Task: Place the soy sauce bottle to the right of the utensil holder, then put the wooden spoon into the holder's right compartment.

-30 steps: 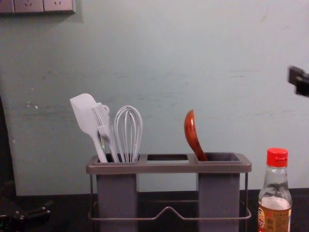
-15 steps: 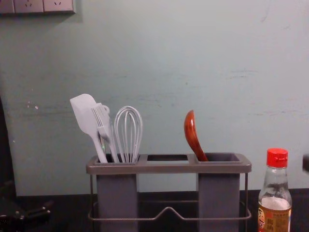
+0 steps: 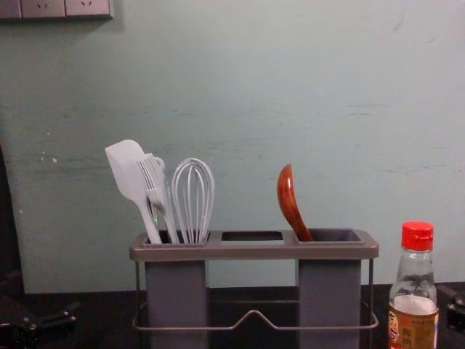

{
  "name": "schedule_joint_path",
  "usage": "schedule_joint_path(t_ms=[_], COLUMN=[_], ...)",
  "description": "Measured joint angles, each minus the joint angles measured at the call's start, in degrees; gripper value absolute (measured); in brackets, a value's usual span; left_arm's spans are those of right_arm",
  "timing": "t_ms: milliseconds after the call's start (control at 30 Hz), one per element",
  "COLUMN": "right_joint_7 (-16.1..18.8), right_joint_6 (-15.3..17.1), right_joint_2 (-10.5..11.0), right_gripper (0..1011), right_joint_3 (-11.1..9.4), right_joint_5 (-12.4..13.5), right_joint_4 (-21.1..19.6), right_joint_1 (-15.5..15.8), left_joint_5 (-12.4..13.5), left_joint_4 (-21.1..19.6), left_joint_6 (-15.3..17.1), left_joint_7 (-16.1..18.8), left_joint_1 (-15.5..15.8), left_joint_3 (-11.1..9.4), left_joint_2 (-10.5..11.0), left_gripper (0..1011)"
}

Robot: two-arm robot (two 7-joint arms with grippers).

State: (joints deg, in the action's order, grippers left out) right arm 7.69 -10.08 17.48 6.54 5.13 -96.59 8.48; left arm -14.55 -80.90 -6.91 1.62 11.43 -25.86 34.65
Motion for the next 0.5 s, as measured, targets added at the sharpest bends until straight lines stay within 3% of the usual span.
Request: schedule_joint_path(t_ms=[500], right_joint_7=[2.3], right_joint_6=[0.2], right_joint_2=[-1.8], right_gripper=[1002], right_joint_3=[-1.0], right_joint_5=[-0.6], right_joint_4=[2.3], right_joint_1=[-0.9], left_joint_5=[0.0], left_joint_4=[0.0], left_joint_6=[0.0], left_joint_7=[0.0], left_joint_1=[0.0], left_joint_3=[0.0], left_joint_2=[0.0], left_gripper=[1005])
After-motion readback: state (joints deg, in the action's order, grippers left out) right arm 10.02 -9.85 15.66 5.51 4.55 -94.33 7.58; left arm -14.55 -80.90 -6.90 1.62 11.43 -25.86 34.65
